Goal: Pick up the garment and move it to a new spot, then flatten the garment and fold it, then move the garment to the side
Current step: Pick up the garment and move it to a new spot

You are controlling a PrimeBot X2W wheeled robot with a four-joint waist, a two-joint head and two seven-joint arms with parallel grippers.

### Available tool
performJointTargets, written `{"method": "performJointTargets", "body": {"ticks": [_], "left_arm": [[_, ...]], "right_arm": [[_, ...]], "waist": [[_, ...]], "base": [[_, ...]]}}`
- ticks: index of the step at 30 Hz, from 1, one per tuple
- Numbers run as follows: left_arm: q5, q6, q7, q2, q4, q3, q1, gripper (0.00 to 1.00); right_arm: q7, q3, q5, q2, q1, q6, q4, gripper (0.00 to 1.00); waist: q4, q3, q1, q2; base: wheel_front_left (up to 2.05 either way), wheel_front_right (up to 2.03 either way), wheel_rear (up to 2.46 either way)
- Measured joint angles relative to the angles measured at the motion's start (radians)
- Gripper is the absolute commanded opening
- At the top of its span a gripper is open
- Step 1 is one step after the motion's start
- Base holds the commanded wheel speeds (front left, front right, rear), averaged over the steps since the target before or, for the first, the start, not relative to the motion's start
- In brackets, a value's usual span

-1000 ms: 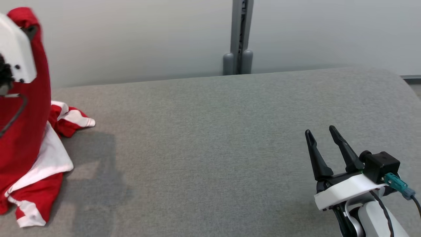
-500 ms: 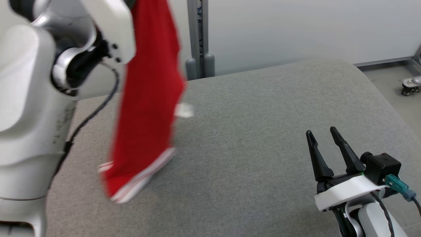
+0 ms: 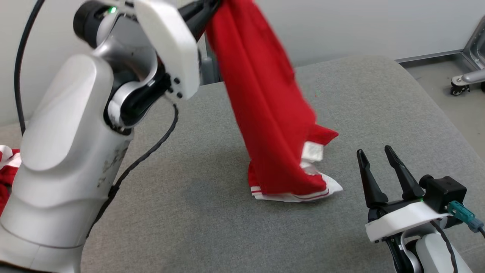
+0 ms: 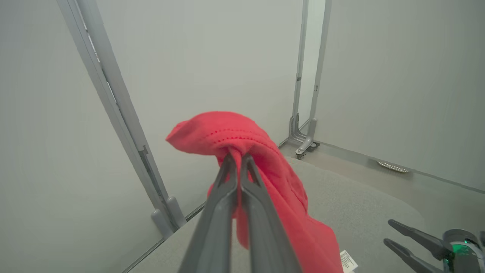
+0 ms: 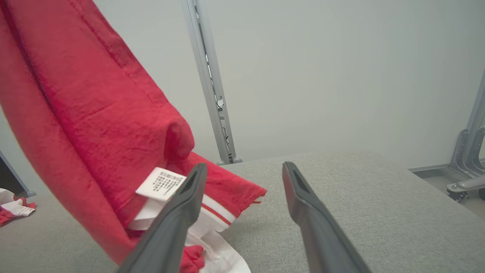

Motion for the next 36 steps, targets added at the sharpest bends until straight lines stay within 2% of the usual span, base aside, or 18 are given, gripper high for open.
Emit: {"method": "performJointTargets", "body": {"ticks": [6,12,19,26,31,32,33,34,36], "left_arm": [[-0.026,0.017,-0.025,0.067,0.024,0.033,0.149,0.0],[-0.028,0.046,-0.103,0.147,0.047,0.086,0.317,0.0],[-0.047,0.091,-0.211,0.194,0.084,0.152,0.508,0.0],[-0.065,0.131,-0.371,0.202,0.216,0.233,0.667,0.0],[-0.065,0.128,-0.434,0.181,0.312,0.236,0.694,0.0],[-0.065,0.124,-0.444,0.172,0.326,0.233,0.698,0.18],[-0.063,0.123,-0.453,0.163,0.341,0.228,0.701,0.68],[-0.06,0.12,-0.462,0.155,0.353,0.224,0.702,1.0],[-0.057,0.119,-0.48,0.147,0.373,0.22,0.701,1.0]], "right_arm": [[0.0,-0.004,0.0,0.001,0.0,0.0,0.0,1.0],[0.0,-0.001,0.002,-0.001,0.0,0.0,-0.001,1.0],[0.0,0.001,0.004,-0.005,0.0,0.0,-0.002,1.0],[0.0,0.002,0.006,-0.012,0.01,0.0,0.004,1.0],[0.0,0.004,0.006,-0.024,0.011,0.0,0.009,1.0],[0.0,0.007,0.006,-0.024,0.011,0.0,0.009,1.0],[0.0,0.009,0.006,-0.025,0.011,0.0,0.01,1.0],[0.0,0.01,0.006,-0.027,0.011,0.0,0.012,1.0],[0.0,0.011,0.006,-0.029,0.012,0.0,0.013,1.0]], "waist": [[0.016,0.011,0.0,0.0],[0.03,0.02,0.0,0.0],[0.044,0.027,0.0,0.0],[0.066,0.016,0.0,0.0],[0.085,0.004,0.0,0.0],[0.089,0.001,0.0,0.0],[0.092,-0.002,0.0,0.0],[0.096,-0.004,0.0,0.0],[0.102,-0.008,0.0,0.0]], "base": [[0.0,0.0,0.0],[0.0,0.0,0.0],[0.0,0.0,0.0],[0.0,0.0,0.0],[0.0,0.0,0.0],[0.0,0.0,0.0],[0.0,0.0,0.0],[0.0,0.0,0.0],[0.0,0.0,0.0]]}}
